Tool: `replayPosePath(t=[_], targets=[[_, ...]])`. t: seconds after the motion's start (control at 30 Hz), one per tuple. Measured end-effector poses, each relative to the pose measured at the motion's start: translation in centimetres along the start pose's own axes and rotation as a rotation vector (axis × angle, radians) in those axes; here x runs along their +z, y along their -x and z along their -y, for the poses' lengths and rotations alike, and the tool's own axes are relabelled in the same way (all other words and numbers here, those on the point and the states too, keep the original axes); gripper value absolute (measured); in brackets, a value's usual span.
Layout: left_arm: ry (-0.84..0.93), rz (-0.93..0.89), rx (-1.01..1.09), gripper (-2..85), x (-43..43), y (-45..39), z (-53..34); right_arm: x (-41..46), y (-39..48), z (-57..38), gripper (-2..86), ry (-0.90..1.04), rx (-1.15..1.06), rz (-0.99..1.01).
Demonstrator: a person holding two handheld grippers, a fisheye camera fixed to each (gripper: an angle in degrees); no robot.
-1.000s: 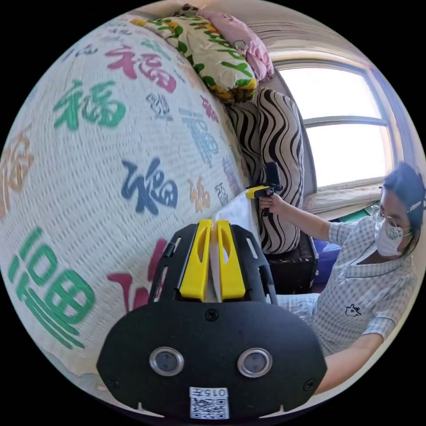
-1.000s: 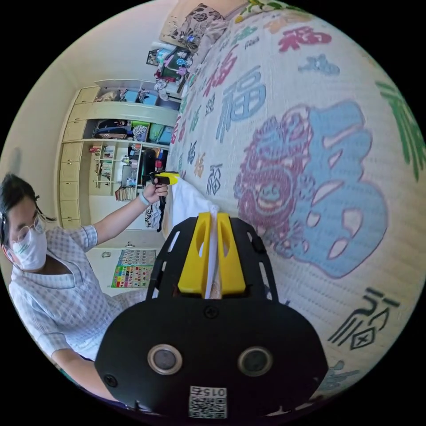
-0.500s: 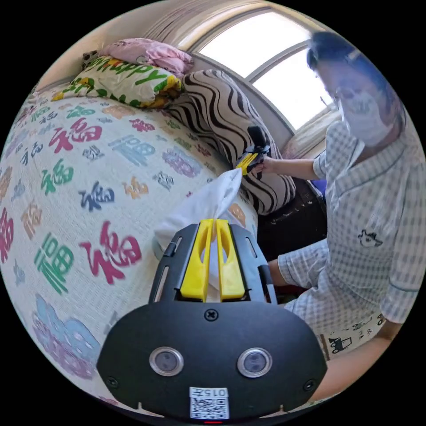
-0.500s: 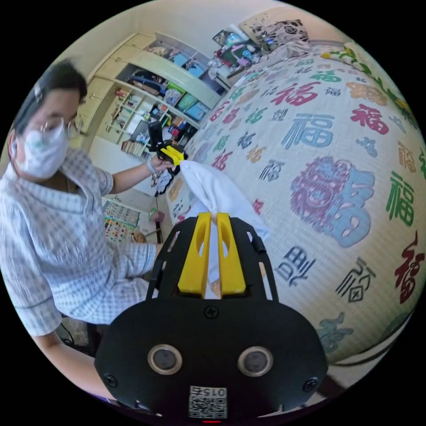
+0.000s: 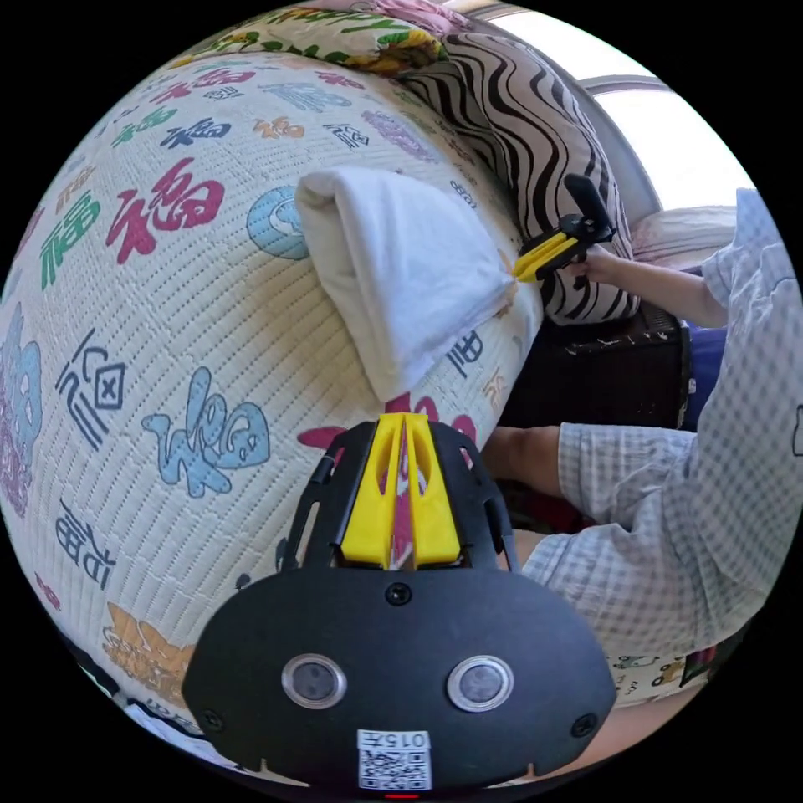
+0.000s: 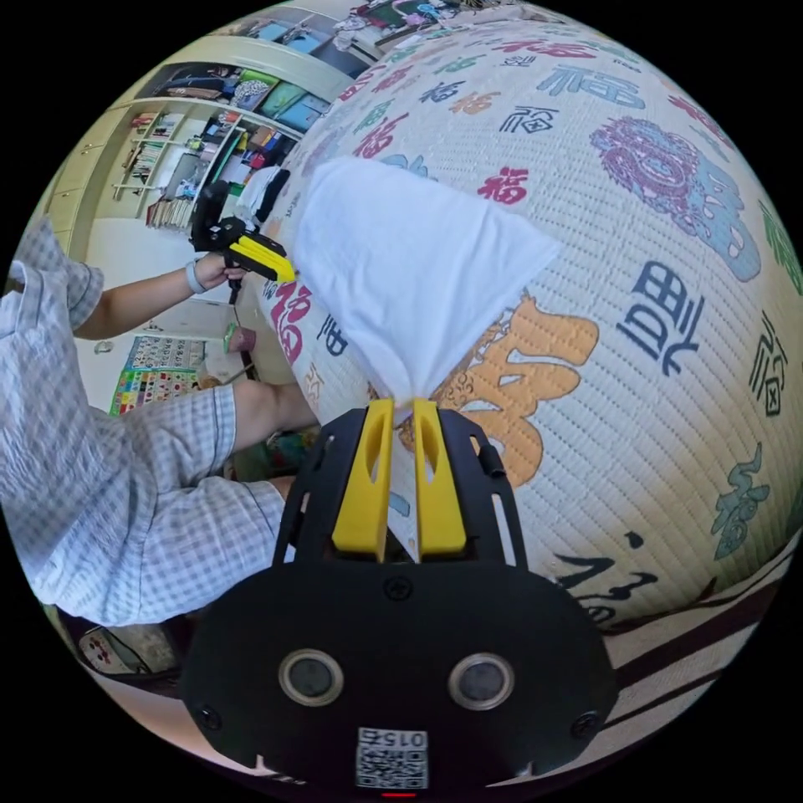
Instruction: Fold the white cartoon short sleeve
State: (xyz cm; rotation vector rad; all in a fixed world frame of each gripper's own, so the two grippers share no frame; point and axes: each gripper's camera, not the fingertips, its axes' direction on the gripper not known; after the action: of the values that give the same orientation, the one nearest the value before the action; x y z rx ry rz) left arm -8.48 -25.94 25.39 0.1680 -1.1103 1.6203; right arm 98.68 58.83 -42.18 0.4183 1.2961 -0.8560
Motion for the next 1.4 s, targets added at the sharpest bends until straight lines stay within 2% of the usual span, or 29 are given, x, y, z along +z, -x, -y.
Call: replayPosePath(t=[0.1, 0.17, 0.23, 0.4, 0.53, 0.57, 0.7, 0.8, 0.93, 1.0, 1.07, 1.13, 1.27, 1.4], targets=[[-0.079, -0.032, -0.014, 1.4, -2.7, -1.2, 0.1, -0.7, 0.7, -0.7, 5.2, -0.023, 0.024, -0.012], [-0.227, -0.016, -0.03, 10.1, -5.8, -2.1, 1.2, -2.1, 1.6, -0.7, 5.5, -0.127, 0.018, -0.049], [-0.278, -0.003, -0.082, 12.6, -6.5, -1.7, 2.5, -2.5, 2.4, -0.1, 5.8, -0.202, -0.011, -0.058], [-0.159, -0.099, -0.205, 7.5, -2.7, 0.8, 4.1, 0.5, 3.3, 3.1, 3.8, -0.243, -0.062, -0.017], [-0.199, -0.145, -0.257, 3.4, -1.6, 1.1, 1.7, 6.6, 2.2, 2.6, 0.1, -0.114, 0.028, -0.049], [-0.202, -0.16, -0.274, 3.1, -1.6, 1.2, 1.1, 7.3, 1.8, 1.6, 0.0, -0.186, 0.056, -0.024], [-0.138, -0.111, -0.311, 4.7, -2.3, 0.8, 0.4, 7.5, 1.2, 1.0, 0.2, -0.207, 0.138, 0.041], [-0.224, -0.083, -0.318, 6.0, -6.2, -0.1, 0.4, 5.6, 1.1, 1.1, 2.2, -0.269, 0.137, 0.027], [-0.333, 0.096, -0.213, 11.5, -11.7, -0.9, 3.4, 1.9, -1.8, 1.6, 7.5, -0.454, 0.209, -0.079], [-0.326, 0.053, -0.251, 11.9, -12.0, 1.2, 5.4, 1.9, -4.4, 2.3, 7.7, -0.464, 0.279, -0.039], [-0.298, -0.197, -0.337, 9.6, -10.4, 4.8, 7.2, 3.5, -7.7, 3.5, 6.6, -0.442, 0.36, 0.136], [-0.297, -0.292, -0.381, 6.0, -9.6, 6.1, 7.4, 4.8, -9.1, 4.2, 2.5, -0.431, 0.406, 0.238], [-0.377, -0.257, -0.498, 1.8, -11.1, 8.1, 4.3, 5.9, -10.1, 4.3, 0.8, -0.427, 0.474, 0.206], [-0.431, -0.275, -0.479, 3.6, -13.0, 7.5, 2.9, 7.0, -9.9, 4.5, 2.3, -0.465, 0.45, 0.234]])
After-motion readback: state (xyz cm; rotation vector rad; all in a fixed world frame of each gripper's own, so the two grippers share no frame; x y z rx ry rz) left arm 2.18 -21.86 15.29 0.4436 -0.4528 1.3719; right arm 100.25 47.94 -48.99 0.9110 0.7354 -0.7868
